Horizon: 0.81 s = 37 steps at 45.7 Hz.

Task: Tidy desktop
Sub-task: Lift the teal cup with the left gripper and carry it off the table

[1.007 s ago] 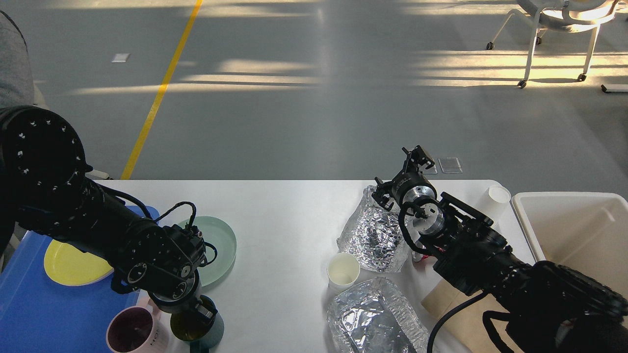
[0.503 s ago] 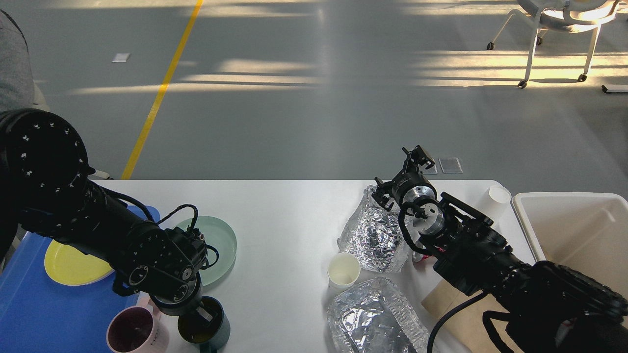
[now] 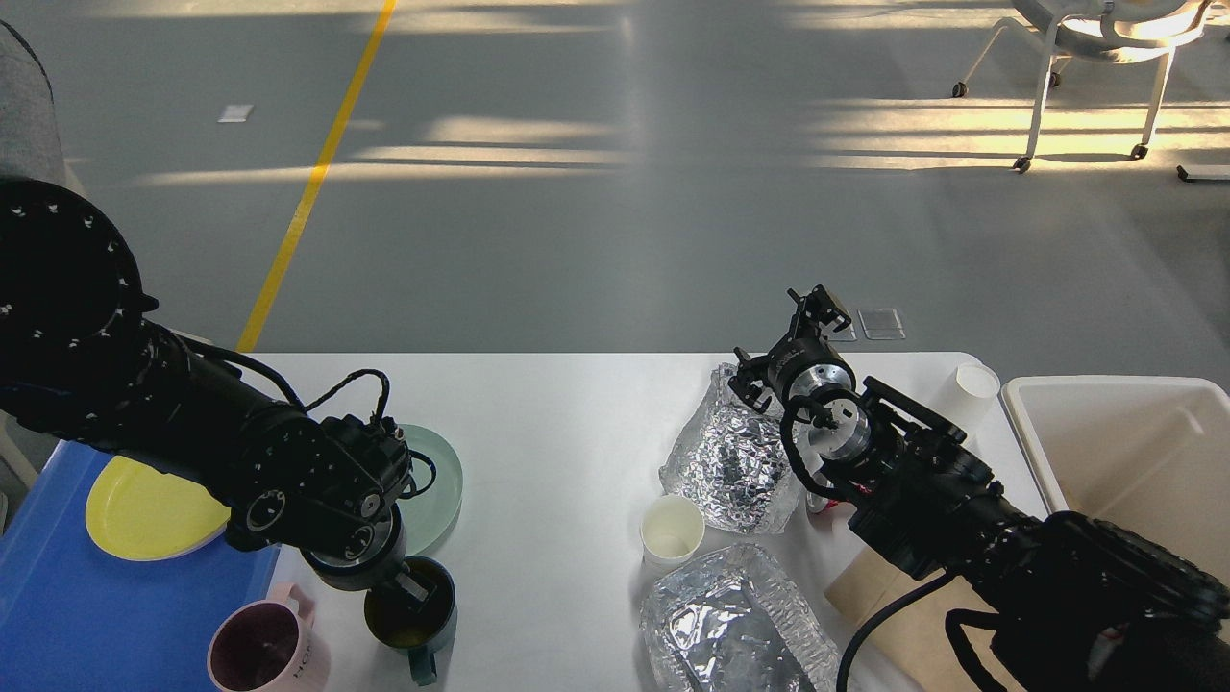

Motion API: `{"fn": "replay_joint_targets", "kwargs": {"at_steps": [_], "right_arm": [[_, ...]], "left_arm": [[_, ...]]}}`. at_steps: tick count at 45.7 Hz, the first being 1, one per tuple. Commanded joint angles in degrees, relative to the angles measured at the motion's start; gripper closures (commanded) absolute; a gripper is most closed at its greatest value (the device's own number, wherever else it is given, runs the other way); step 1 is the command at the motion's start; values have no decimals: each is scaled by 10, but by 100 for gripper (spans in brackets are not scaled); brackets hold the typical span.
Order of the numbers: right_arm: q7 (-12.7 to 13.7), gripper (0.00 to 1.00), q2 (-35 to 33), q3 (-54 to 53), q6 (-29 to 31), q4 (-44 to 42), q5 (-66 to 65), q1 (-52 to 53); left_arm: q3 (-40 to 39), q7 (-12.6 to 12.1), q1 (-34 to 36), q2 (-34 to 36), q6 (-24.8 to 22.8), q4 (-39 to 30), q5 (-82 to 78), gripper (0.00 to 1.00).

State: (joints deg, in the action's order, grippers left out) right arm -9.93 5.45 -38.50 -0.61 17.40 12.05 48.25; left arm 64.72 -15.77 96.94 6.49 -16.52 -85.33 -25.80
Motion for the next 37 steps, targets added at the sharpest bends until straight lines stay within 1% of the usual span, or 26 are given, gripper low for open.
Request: {"fn": "replay_joint_targets", "kwargs": {"at_steps": [1,6,10,15,20,28,30,32,37], "right_arm": [[0,0,0,0,0,0,0,0],[0,0,0,0,0,0,0,0],[0,0,0,0,0,0,0,0],[0,0,0,0,0,0,0,-1],[0,0,0,0,0,0,0,0],[0,0,0,0,0,0,0,0],[0,0,0,0,0,0,0,0],[0,0,0,0,0,0,0,0],[0,0,0,0,0,0,0,0]], "left_arm": [[-20,4,26,25,-32,0,2,100],[-35,8,63,49,-52,0,6,100],[-45,9,103,71,-84,0,11,100],[-57,9,162,101,-150,2,38,100],[-58,9,219,132,-228,7,71,100],[-50,9,283,163,-345,33,89,100],[-48,16,305,174,-381,44,94,100],[-47,27,321,184,-385,53,98,99],[-40,63,368,204,-385,84,100,99]]}}
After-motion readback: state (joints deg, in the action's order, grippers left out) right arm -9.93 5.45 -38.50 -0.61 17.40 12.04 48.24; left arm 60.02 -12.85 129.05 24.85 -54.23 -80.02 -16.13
